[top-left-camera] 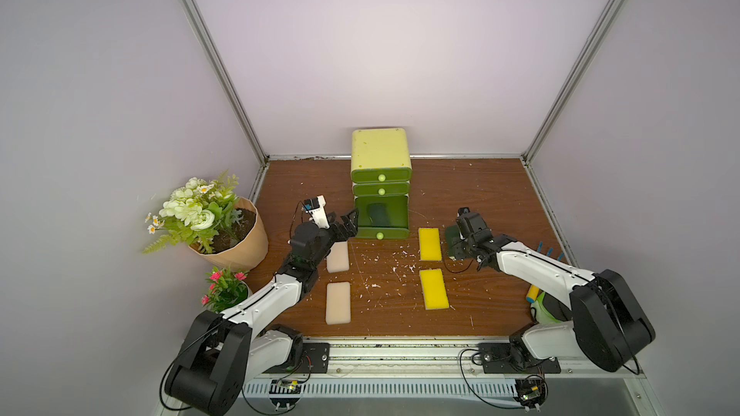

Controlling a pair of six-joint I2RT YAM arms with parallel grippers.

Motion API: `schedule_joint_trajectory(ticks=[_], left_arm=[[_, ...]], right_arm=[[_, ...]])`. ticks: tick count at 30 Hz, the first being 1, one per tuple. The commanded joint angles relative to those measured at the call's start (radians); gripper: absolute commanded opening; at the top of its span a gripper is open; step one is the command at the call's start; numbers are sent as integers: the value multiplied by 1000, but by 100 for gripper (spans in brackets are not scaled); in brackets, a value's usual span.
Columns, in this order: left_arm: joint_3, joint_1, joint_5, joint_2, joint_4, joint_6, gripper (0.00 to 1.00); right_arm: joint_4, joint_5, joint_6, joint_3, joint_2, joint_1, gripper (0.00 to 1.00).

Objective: Take the sponge out of the drawer
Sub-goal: Place the sponge at the center of the board.

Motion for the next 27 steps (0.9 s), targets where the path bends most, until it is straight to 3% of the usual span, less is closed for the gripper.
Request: schedule_joint_trajectory(ticks=[1,8,12,16,27], left_arm=[[2,10,13,7,32,-2,100],[2,11,16,9,35,-2,100],[2,11,16,11,37,-2,100],[4,11,25,19,46,-4,100],[55,10,67,55,-24,33,100]], right_arm=[[4,66,-20,41,12,-6,16],[-7,161,-14,49,11,-6,40],[8,156,-2,45,-32,-6,49],[56,53,11,32,-104,-6,57],[201,-229,67,4,-172,-6,68]])
